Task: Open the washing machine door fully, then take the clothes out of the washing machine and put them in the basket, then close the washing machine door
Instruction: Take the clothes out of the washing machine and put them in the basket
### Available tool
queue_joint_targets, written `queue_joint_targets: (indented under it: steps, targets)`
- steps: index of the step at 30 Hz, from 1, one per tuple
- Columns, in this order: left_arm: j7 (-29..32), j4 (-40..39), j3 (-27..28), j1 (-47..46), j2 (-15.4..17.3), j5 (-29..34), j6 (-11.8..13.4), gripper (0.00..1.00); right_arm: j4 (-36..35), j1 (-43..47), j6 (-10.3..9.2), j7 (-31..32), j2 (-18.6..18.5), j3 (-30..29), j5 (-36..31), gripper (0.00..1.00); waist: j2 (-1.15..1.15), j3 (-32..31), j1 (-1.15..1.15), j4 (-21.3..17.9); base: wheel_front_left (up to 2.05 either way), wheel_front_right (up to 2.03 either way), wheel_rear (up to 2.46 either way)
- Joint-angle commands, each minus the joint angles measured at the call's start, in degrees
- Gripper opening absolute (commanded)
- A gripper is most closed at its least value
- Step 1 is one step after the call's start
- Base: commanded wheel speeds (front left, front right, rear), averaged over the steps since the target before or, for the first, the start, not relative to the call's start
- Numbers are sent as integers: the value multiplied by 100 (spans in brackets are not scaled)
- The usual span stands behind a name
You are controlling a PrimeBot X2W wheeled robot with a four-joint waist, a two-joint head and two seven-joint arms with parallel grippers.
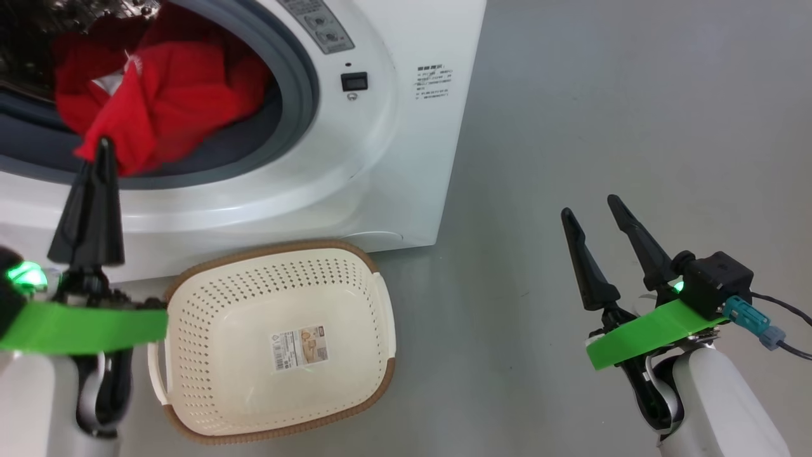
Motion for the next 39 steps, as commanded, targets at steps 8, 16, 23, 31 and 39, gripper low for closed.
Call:
queue_joint_targets:
  steps: [8,16,23,31,39]
  targets:
    - [-53,-1570,695,945,-145,255,-17,0,-144,92,9,-43,-17,51,1,100,0,-54,0,117,0,0,0]
    - [-53,-2367,806,1620,-281,421,-17,0,-157,29,9,-43,-47,72,-3,100,0,25,0,160,0,0,0]
    - [-53,-1809,506,1851,-323,349,-17,0,-154,-4,9,-43,-41,120,-9,100,0,78,0,121,0,0,0]
    - [-53,-337,-146,1725,-473,239,-17,0,-166,-40,9,-43,-20,177,-3,100,0,168,0,1,0,0,0]
    - [-53,1549,-715,883,-323,70,-17,0,-218,-138,9,-43,39,211,-22,100,0,425,0,-150,0,0,0]
